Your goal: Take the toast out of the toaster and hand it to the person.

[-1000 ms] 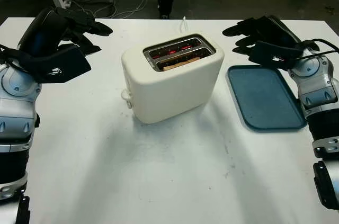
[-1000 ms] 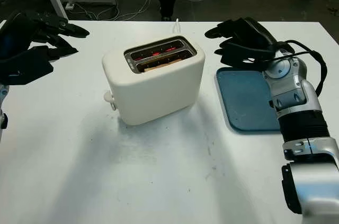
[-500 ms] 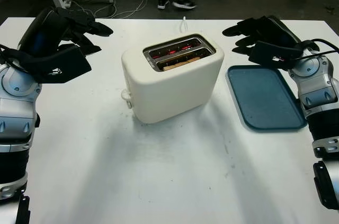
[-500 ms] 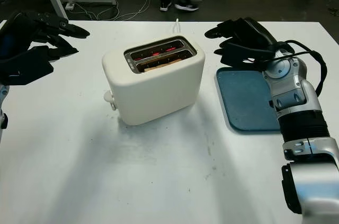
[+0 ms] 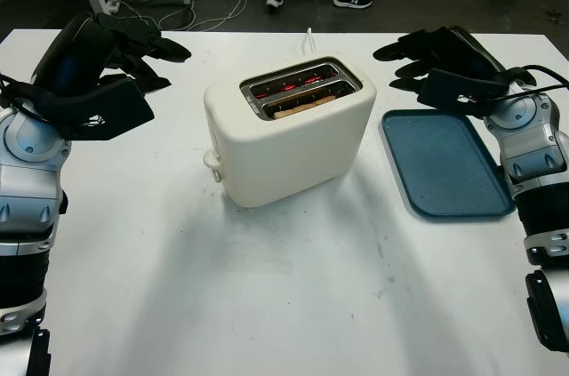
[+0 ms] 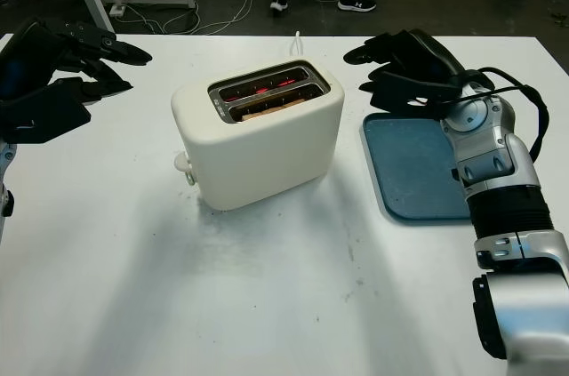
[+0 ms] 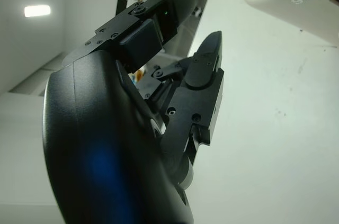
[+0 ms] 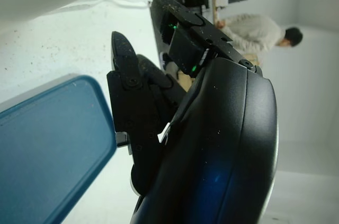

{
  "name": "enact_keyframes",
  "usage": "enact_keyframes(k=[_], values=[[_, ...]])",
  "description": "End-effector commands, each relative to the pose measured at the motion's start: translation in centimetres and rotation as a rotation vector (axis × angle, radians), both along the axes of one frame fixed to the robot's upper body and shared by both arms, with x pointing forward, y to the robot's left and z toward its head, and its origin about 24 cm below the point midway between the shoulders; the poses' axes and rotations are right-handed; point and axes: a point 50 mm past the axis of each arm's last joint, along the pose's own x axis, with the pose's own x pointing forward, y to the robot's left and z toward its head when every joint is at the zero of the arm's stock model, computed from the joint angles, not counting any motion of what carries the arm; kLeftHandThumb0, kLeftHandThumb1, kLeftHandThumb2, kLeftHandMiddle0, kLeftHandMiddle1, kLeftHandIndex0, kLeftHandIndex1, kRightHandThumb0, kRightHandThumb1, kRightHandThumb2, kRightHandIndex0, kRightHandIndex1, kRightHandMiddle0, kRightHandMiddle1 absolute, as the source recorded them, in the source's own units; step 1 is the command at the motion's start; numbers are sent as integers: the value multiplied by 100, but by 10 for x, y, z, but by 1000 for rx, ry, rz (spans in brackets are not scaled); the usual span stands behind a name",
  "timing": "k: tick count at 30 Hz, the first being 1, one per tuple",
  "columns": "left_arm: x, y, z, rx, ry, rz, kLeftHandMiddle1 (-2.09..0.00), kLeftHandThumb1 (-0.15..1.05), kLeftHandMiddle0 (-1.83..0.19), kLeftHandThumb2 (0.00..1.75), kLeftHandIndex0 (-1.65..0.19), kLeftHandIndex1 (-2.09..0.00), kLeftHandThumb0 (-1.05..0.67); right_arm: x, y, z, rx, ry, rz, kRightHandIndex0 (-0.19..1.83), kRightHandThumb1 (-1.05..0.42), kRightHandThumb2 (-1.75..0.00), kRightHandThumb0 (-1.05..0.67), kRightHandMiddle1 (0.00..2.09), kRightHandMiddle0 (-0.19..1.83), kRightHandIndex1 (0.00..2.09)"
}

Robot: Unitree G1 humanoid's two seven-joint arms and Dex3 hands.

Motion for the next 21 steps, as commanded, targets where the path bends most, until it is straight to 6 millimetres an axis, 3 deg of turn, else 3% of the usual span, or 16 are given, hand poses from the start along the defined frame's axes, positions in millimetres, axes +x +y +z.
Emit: enact_keyframes(k=[1, 21], values=[[0, -2, 4, 1, -17, -11, -74, 86, -91, 0, -106, -4, 0, 0, 3, 5, 2, -22, 15, 94, -92, -6, -23, 0, 82, 1], [-2, 0, 2, -9, -13, -4, -74, 87, -91, 0, -106, -3, -5, 0, 3, 4, 7, -17, 15, 93, -92, -6, -22, 0, 81, 0]])
